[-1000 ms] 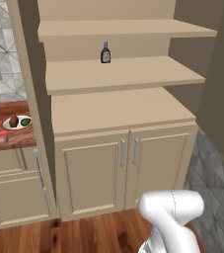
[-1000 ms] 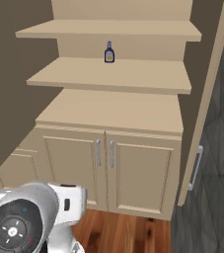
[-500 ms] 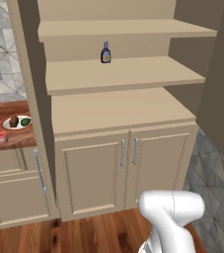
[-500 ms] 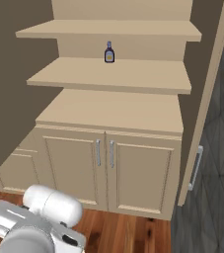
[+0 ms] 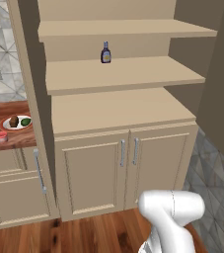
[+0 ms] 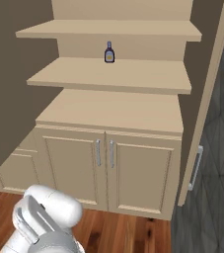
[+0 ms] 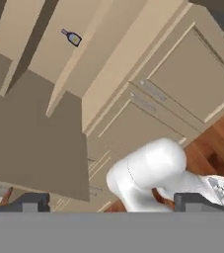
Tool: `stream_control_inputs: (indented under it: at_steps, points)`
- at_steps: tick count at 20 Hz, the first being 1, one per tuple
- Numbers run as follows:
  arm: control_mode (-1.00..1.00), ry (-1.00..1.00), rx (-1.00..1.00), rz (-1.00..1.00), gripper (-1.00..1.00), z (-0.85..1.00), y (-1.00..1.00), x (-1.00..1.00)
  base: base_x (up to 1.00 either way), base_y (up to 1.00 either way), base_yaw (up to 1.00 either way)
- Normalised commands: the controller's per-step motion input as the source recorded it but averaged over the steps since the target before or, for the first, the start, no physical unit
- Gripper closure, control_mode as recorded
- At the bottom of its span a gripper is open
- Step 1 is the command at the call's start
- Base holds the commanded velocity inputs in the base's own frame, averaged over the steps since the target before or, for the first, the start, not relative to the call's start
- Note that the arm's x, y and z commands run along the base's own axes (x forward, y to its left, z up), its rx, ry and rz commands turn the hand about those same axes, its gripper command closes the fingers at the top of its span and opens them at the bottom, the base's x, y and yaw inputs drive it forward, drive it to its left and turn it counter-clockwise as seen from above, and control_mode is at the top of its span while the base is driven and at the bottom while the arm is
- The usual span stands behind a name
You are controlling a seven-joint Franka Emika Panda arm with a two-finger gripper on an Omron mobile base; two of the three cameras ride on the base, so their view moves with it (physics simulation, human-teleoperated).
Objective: Pick the avocado and bread from the counter and place them on the plate. Then pick the jam from the cabinet and place it next to the plate. Lastly close the cabinet door.
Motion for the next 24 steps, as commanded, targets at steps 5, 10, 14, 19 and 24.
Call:
stream_control_inputs:
  at_steps: [5, 10, 14, 19, 24]
  points:
    - [-1.0, 0.0, 0.32, -0.14, -1.0, 0.0, -0.14, 0.0, 0.0, 0.0, 0.0]
    - [-1.0, 0.0, 0.32, -0.11, -1.0, 0.0, -0.17, 0.0, 0.0, 0.0, 0.0]
    - [-1.0, -0.07, 0.32, -0.12, -1.0, 0.0, -0.08, 0.0, 0.0, 0.0, 0.0]
    - [-1.0, -0.17, 0.22, -0.14, -1.0, 0.0, 0.0, 0.14, 0.0, 0.0, 0.0]
    - [-1.0, -0.2, 0.15, -0.1, -1.0, 0.0, 0.0, 0.17, 0.0, 0.0, 0.0]
